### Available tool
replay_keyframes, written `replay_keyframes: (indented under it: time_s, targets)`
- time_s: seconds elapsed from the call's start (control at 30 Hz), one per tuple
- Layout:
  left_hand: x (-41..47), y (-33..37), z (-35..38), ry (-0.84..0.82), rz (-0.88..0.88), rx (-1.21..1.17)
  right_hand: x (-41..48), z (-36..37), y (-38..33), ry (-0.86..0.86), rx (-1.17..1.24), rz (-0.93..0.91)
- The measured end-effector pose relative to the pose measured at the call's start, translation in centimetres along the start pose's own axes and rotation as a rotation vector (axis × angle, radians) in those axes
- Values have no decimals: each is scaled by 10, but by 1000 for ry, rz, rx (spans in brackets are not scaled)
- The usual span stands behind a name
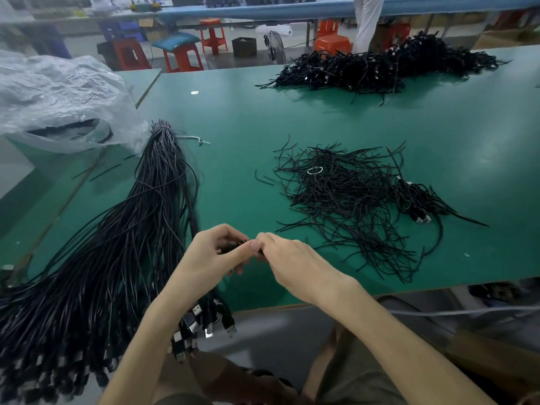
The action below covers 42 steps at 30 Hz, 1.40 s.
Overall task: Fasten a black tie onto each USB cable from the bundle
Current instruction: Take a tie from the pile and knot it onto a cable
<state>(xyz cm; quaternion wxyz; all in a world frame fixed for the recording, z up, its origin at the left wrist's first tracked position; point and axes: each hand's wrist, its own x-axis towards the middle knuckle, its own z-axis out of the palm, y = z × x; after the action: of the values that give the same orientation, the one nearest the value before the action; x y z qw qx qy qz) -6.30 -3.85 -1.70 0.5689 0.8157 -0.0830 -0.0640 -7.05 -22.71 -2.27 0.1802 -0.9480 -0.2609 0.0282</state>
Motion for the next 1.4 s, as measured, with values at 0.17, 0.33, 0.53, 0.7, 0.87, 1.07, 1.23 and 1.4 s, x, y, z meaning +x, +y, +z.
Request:
replay_keyframes:
  time_s: [0.17, 0.33, 0.53, 0.7, 0.87, 1.07, 1.23, 1.4]
  targets:
    - [0, 2, -10, -199, 18, 336, -2, 0, 1, -60, -76, -22]
    - [3, 13, -5, -273, 37, 663, 2, -1, 1, -90, -94, -27]
    - [5, 11, 5, -145, 98, 682, 0, -9, 6, -77, 70, 34]
    - [6, -1, 3, -44, 117, 565, -2, -12, 5, -57, 138, 50]
    - [9, -7, 4, -64, 124, 474, -3, -4, 11, 36, 237, -9]
    - [7, -5, 2, -352, -97, 91, -6, -5, 19, 138, 103, -127]
    - [7, 0, -3, -485, -186, -96, -5, -8, 18, 198, 65, -176]
    - [19, 1, 4, -330, -90, -23, 4, -11, 22, 265, 67, -166]
